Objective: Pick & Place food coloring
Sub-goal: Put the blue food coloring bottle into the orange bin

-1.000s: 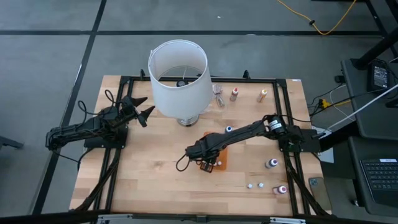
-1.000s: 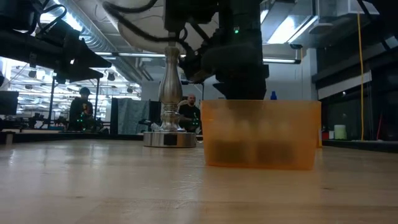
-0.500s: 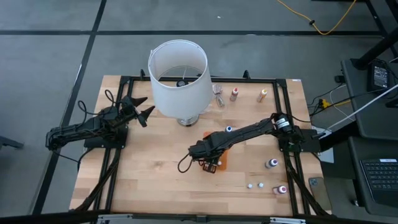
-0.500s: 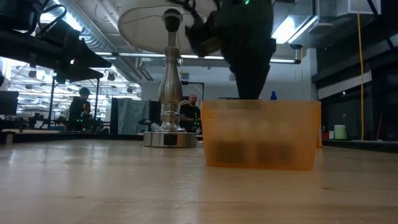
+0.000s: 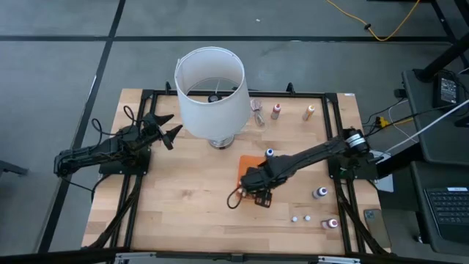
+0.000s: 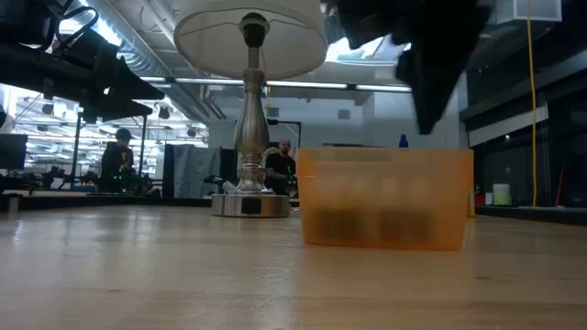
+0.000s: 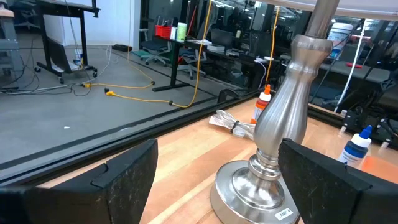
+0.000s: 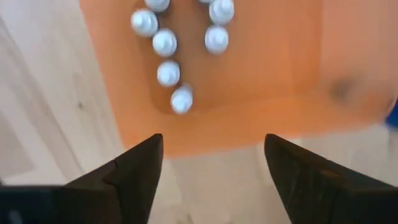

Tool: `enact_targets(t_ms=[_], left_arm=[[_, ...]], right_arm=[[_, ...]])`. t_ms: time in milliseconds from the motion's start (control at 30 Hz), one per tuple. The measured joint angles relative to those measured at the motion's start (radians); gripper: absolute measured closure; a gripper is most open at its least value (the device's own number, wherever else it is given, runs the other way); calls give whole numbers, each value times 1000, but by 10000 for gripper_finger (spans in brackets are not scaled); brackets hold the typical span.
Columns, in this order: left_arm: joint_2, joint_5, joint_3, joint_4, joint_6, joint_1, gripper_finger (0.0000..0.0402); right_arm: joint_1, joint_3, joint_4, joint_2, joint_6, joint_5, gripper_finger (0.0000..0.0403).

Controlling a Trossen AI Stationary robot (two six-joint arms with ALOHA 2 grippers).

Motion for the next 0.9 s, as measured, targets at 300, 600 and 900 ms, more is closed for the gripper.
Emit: enact_targets(t_ms=[300,600,900], left_arm=[[0,0,0,0,0,0,79],[0,0,0,0,0,0,80],[0,0,0,0,0,0,79]], right_arm=[[104,-144,43,-130,178,-85,107],[270,-285,162,-185,224,-138,107],[391,-378,255,-186,283,-136,107]])
